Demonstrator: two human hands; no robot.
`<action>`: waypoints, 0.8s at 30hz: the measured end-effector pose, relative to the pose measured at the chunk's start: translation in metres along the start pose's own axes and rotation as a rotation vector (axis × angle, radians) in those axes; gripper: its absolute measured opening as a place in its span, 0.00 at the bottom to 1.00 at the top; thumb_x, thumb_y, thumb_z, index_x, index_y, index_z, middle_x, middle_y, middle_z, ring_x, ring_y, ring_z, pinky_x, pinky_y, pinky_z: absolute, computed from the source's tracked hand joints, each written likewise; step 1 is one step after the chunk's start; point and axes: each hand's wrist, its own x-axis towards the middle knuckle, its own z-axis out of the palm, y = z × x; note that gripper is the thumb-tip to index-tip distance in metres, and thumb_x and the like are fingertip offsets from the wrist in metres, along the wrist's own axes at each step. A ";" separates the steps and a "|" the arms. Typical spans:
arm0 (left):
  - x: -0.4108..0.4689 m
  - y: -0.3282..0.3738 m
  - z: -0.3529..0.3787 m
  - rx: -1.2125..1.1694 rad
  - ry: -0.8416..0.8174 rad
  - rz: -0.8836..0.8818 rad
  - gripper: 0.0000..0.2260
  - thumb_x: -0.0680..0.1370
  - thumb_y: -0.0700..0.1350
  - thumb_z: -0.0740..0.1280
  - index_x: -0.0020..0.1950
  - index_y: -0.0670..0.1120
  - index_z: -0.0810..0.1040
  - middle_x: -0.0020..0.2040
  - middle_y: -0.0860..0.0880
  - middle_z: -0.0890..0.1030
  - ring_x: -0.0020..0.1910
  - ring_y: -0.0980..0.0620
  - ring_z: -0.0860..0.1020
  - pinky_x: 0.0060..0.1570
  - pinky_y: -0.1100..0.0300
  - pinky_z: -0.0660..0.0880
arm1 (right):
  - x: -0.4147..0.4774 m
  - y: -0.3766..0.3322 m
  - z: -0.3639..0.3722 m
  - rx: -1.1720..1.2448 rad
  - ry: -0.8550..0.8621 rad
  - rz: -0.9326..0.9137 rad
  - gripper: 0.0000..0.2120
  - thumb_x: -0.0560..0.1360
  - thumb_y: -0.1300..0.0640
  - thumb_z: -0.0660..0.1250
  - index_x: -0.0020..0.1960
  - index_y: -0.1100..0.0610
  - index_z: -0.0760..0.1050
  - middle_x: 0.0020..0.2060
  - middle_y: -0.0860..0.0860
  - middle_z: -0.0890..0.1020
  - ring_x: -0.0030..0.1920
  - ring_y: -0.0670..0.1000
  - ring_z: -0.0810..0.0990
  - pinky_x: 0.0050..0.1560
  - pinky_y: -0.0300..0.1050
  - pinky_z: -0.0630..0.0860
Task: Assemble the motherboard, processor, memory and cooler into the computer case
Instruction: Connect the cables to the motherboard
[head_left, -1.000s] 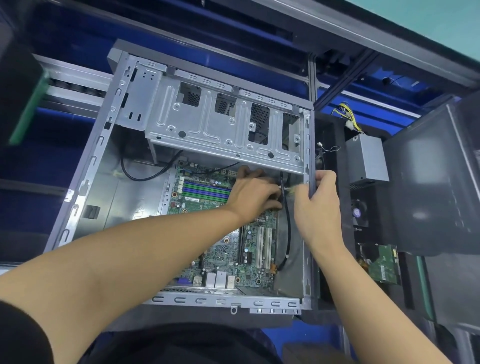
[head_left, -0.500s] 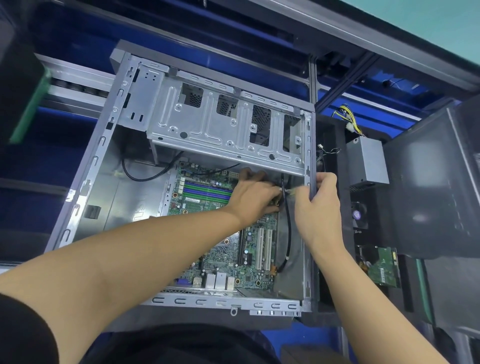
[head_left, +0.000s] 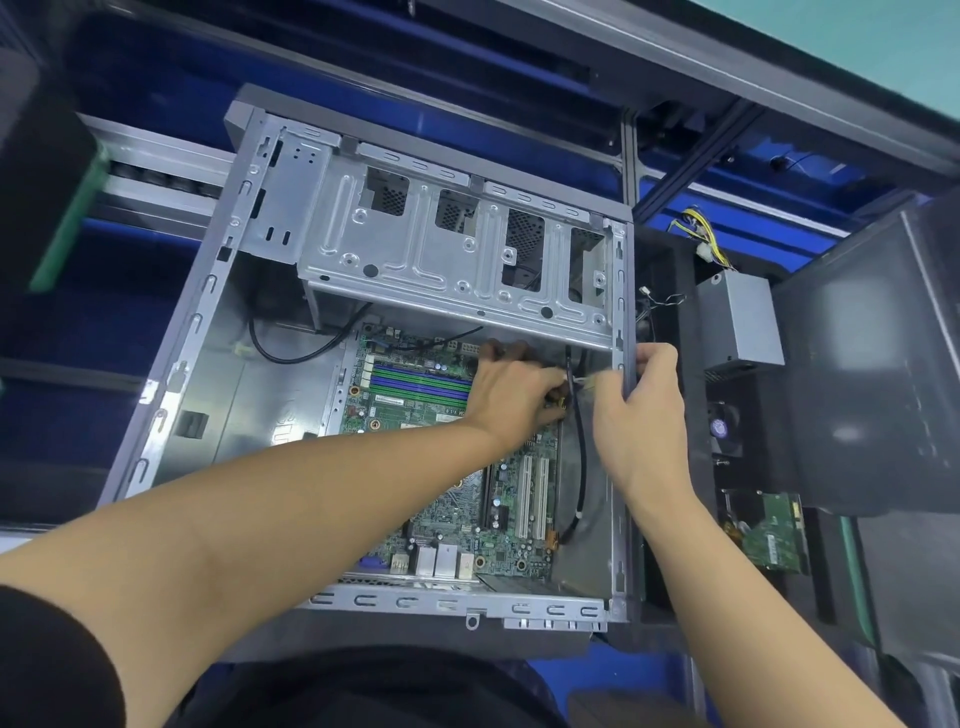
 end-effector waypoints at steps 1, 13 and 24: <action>0.000 0.000 0.000 -0.001 -0.004 -0.003 0.08 0.70 0.56 0.73 0.42 0.55 0.78 0.38 0.56 0.83 0.50 0.47 0.78 0.51 0.53 0.55 | 0.000 0.000 0.000 0.002 0.001 -0.002 0.06 0.78 0.53 0.59 0.54 0.48 0.66 0.45 0.44 0.77 0.41 0.41 0.76 0.36 0.41 0.67; 0.001 0.000 0.000 0.027 -0.012 0.021 0.07 0.69 0.53 0.73 0.41 0.55 0.77 0.38 0.55 0.82 0.49 0.48 0.78 0.49 0.53 0.55 | 0.000 -0.001 0.000 0.025 0.001 -0.001 0.06 0.78 0.54 0.60 0.53 0.47 0.66 0.44 0.43 0.77 0.41 0.44 0.76 0.38 0.43 0.70; 0.004 0.003 -0.001 0.049 -0.031 -0.018 0.05 0.71 0.55 0.70 0.41 0.55 0.78 0.36 0.56 0.81 0.52 0.49 0.76 0.53 0.52 0.54 | 0.000 0.000 0.000 0.020 0.002 -0.007 0.06 0.77 0.54 0.60 0.54 0.49 0.66 0.46 0.44 0.77 0.42 0.43 0.76 0.37 0.42 0.68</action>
